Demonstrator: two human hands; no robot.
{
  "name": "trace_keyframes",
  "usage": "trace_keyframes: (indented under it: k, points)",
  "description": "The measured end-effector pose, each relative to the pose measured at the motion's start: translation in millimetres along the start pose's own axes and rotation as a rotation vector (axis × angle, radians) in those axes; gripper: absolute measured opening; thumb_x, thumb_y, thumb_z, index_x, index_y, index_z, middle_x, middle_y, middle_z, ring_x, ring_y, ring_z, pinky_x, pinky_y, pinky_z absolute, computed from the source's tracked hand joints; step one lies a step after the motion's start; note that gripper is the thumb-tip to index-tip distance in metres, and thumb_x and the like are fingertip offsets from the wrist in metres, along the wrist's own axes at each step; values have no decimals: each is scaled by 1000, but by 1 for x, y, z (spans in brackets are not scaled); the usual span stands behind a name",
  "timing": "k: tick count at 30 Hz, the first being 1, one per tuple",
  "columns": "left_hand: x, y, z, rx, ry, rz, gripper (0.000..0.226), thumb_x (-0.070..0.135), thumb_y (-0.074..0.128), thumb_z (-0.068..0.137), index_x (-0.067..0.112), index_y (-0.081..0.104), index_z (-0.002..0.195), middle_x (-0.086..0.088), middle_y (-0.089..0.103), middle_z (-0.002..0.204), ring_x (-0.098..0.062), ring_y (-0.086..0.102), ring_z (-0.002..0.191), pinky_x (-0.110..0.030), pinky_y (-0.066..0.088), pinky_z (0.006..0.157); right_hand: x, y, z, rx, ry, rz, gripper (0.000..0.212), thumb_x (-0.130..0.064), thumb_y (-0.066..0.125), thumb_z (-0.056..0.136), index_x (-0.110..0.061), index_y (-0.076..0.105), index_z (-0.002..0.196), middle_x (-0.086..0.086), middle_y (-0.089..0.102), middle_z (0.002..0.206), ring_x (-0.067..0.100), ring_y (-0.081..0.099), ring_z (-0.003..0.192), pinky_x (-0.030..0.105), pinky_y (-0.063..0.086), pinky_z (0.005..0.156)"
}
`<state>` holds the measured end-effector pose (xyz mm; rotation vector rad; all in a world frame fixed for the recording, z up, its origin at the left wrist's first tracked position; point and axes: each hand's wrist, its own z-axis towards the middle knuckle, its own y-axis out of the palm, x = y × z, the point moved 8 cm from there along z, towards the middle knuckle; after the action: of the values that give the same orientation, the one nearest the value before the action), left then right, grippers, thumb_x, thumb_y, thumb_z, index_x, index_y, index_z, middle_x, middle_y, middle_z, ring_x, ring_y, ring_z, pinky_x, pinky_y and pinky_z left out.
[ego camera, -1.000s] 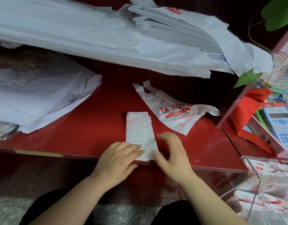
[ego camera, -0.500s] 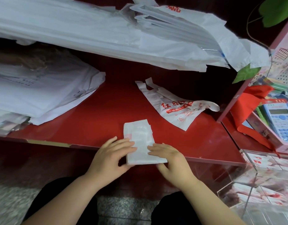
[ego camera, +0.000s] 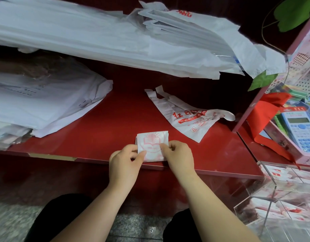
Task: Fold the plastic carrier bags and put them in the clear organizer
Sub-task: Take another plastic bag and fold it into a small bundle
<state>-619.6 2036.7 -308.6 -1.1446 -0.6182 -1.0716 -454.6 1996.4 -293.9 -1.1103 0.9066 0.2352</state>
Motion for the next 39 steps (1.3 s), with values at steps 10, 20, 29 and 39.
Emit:
trace_keyframes:
  k: [10,20,29,39]
  points:
    - [11,-10,-3,116,68,159,40,11,80,68,1,58,101,20,43,52,-6,45,61,-29,23,87,-5,9,9,-81,80,-303,42,-32,54,85,-17,31,54,-4,35,54,23,42,68,25,31,62]
    - [17,11,-5,-170,633,522,66,67,35,80,18,44,124,-8,57,126,-21,38,120,-30,16,105,-13,11,9,-98,39,-410,31,-41,53,87,-14,44,100,6,63,105,26,59,100,30,36,76]
    - [16,9,1,-309,729,533,66,25,93,33,13,72,94,0,71,92,-12,48,89,-24,34,76,-5,-14,-18,148,-222,112,41,-22,57,82,-8,49,119,-3,51,111,11,48,102,25,39,88]
    - [52,-4,-13,-131,809,230,25,23,50,71,11,72,67,4,65,64,-9,47,72,-22,33,71,-29,4,-56,37,-693,-329,34,-19,41,70,-10,67,90,4,70,84,22,67,75,33,55,74]
